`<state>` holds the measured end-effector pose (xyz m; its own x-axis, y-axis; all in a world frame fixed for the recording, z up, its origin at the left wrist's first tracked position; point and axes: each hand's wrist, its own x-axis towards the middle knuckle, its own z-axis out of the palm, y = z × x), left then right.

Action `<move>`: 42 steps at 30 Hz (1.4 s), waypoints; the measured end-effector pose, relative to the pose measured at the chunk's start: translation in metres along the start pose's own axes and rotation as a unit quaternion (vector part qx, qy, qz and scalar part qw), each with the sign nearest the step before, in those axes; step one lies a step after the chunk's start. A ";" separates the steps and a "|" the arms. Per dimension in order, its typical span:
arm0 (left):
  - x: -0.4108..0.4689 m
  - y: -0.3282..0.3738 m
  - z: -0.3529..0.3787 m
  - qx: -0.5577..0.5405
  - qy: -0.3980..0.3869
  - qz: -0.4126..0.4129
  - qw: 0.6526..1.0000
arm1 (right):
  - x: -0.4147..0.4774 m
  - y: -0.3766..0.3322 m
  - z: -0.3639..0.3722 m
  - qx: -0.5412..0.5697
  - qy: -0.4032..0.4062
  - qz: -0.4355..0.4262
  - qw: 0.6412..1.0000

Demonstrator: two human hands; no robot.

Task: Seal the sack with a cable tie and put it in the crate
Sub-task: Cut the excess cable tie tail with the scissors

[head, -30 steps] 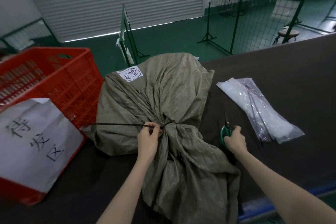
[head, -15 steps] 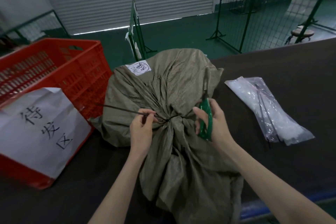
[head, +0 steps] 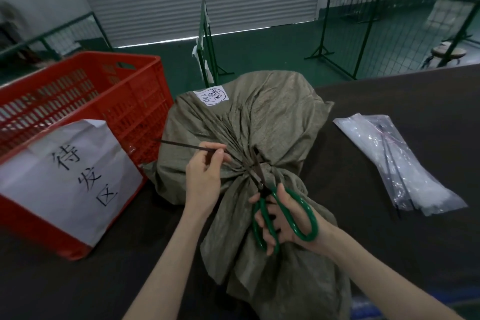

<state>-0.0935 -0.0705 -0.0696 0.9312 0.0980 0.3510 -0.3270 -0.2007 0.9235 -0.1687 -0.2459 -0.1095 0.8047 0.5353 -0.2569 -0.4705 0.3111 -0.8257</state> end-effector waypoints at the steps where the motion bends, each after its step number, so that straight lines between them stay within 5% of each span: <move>1: 0.001 0.000 -0.001 -0.001 0.005 0.000 1.000 | -0.003 0.001 -0.001 0.006 -0.012 0.016 1.000; 12: -0.002 0.005 0.000 0.001 -0.014 0.013 1.000 | 0.018 -0.003 0.002 0.008 0.015 0.048 0.999; 42: -0.019 -0.009 -0.006 -0.097 0.026 -0.041 0.994 | 0.027 0.013 -0.021 -0.157 0.040 -0.084 0.983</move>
<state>-0.1092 -0.0649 -0.0832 0.9478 0.1581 0.2770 -0.2807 0.0009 0.9598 -0.1456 -0.2441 -0.1375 0.8934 0.4293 -0.1326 -0.2045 0.1257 -0.9708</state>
